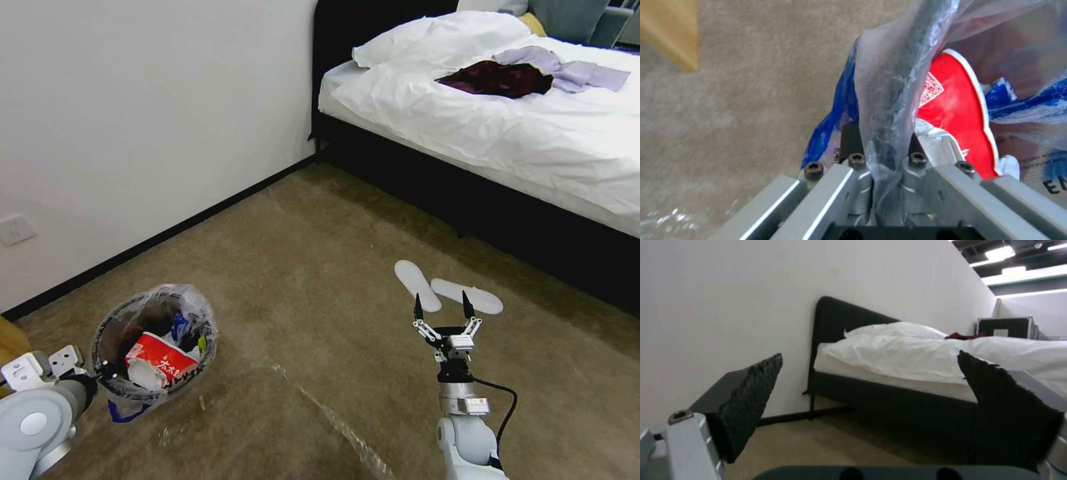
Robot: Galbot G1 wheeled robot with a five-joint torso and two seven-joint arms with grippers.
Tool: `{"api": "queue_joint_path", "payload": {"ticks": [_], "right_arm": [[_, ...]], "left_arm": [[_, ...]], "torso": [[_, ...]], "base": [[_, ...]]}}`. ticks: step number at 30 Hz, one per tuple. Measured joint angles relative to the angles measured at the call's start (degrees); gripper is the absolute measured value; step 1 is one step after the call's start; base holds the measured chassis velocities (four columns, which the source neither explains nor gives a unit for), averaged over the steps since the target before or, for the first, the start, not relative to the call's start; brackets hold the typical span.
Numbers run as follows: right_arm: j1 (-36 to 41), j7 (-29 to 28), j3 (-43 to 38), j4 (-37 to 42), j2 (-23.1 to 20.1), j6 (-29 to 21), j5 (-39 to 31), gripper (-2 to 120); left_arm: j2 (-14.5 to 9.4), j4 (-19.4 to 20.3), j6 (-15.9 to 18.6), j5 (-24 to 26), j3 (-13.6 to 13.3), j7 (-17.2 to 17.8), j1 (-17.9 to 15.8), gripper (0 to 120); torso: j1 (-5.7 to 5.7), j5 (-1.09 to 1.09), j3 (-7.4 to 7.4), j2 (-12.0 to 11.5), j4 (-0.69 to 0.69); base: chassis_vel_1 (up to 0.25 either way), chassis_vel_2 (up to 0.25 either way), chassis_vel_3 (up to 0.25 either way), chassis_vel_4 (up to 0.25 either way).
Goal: Pick up the trash bin and place the garbage on the floor into it.
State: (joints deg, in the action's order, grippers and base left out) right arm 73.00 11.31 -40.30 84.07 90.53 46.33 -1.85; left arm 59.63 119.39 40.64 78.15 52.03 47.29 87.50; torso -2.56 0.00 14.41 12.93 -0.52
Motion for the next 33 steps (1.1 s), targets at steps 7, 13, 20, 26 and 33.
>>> {"api": "queue_joint_path", "payload": {"ticks": [7,13,20,26,33], "right_arm": [[-0.61,-3.33,0.43,-0.57,0.89,0.02,0.87,100],[-0.84,-6.59,0.73,-0.68,0.96,0.02,2.49,100],[-0.86,-8.07,0.6,-0.95,0.93,0.02,3.09,100],[-0.87,-8.28,0.18,-1.12,0.54,0.02,3.45,100],[-0.85,-7.96,-0.25,-1.01,0.04,0.05,3.09,100]], "left_arm": [[-0.04,-0.47,-0.07,0.0,-0.09,-0.09,-0.11,1],[-0.25,-0.59,-0.08,0.11,-0.02,-0.2,0.03,1],[-0.21,-0.38,-0.08,0.1,0.08,-0.2,0.2,1],[0.04,-0.22,-0.08,0.05,-0.11,-0.15,0.02,1],[0.06,-0.4,-0.06,0.22,-0.38,-0.03,-0.54,1]], "torso": [[-0.01,0.01,0.0,0.0,0.01],[-0.03,0.0,0.01,0.0,0.01],[0.0,0.01,-0.01,0.0,0.02],[0.0,0.01,0.0,0.0,0.01],[0.0,0.01,-0.01,0.0,0.01]], "base": [[-0.185,0.185,0.18,-0.181],[-0.118,0.102,0.124,-0.112],[-0.005,0.009,0.009,-0.002],[0.0,0.0,0.0,0.0],[0.0,0.0,0.0,0.0]]}}
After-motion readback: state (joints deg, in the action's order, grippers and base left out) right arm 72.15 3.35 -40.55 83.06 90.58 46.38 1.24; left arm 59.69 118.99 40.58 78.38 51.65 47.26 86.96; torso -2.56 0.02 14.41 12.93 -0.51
